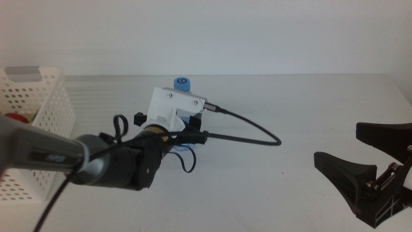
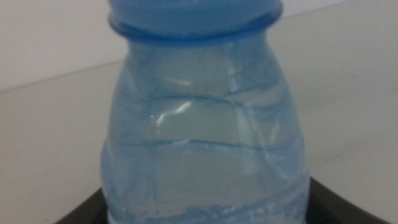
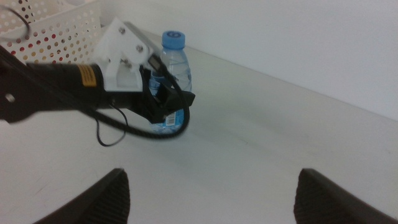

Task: Use arms to grab the bottles and put them into the dustbin to the left of the table.

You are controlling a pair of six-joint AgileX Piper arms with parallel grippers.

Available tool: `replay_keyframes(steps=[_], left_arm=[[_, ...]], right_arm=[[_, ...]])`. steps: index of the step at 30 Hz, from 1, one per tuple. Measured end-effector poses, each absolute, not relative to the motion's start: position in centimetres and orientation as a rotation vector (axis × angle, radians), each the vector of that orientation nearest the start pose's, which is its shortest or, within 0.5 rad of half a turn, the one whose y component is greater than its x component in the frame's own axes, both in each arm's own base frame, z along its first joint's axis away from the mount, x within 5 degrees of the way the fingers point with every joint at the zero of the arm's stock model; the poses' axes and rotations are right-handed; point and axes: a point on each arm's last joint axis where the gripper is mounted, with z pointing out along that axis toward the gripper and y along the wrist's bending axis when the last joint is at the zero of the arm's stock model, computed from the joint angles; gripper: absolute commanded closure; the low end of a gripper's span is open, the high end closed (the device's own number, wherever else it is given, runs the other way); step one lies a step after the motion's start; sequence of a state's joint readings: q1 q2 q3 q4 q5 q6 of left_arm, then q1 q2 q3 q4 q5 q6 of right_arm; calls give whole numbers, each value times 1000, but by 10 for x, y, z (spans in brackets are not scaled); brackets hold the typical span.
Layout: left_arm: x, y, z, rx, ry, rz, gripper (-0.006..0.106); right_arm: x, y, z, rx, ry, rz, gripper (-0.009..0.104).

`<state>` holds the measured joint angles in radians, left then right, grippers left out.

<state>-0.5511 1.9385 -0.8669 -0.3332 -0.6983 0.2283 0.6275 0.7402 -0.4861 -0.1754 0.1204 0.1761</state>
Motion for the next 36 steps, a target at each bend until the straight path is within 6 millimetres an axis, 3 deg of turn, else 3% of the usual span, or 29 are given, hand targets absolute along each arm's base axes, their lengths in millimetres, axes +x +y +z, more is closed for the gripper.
replay_keyframes(steps=[12,17,25,36], left_arm=[[296,-174,229,395,1988,-339,105],[276,-169,252,440,2043,-389,105],[251,-162,267,529,2159,-442,105],[240,-158,274,518,2199,-475,105]], right_arm=[[127,90,296,-563,1790,416,16],[127,90,296,-563,1790,416,16],[127,90,296,-563,1790,416,16],[127,90,296,-563,1790,416,16]])
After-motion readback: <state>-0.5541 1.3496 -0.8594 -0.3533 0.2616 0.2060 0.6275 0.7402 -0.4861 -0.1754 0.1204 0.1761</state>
